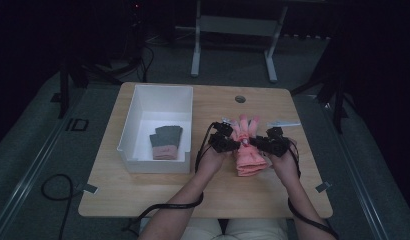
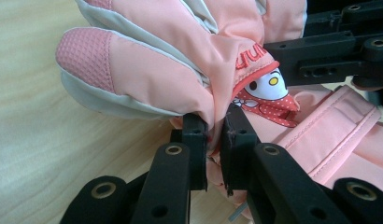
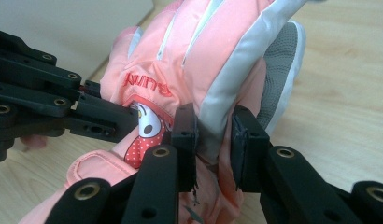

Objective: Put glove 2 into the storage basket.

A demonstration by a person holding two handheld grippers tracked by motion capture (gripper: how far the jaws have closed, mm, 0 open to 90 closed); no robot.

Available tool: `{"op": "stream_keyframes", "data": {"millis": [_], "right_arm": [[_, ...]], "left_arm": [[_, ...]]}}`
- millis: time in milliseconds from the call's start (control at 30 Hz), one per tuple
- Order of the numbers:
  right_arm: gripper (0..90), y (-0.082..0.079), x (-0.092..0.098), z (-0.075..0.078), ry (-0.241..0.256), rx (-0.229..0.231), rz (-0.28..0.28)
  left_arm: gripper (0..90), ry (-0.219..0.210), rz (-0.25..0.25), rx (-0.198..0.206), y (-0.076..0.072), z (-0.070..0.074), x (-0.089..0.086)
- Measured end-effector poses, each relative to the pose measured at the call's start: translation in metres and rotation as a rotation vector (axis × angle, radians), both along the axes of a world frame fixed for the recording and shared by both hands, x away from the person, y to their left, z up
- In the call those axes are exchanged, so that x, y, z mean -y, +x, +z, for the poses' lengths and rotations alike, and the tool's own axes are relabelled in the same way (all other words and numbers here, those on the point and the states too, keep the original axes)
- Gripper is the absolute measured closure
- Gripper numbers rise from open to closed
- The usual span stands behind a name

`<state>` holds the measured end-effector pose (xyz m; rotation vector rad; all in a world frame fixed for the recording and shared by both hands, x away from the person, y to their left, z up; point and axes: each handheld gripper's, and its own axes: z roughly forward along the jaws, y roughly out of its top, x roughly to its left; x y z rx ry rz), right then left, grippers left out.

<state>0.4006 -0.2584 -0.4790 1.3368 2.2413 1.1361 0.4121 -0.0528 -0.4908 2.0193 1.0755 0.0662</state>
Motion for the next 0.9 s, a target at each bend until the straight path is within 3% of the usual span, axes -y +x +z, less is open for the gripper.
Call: {"op": "stream_keyframes", "data": {"millis": [433, 900], "right_arm": [[73.8, -0.012, -0.001, 0.046, 0.058, 0.073, 0.013], [73.9, -0.013, -0.039, 0.089, 0.087, 0.142, 0.057]], "left_arm": [[81.7, 0.023, -0.051, 0.062, -0.004, 0.056, -0.011], [81.8, 0.050, -0.038, 0.104, -0.009, 0.109, -0.055]]}}
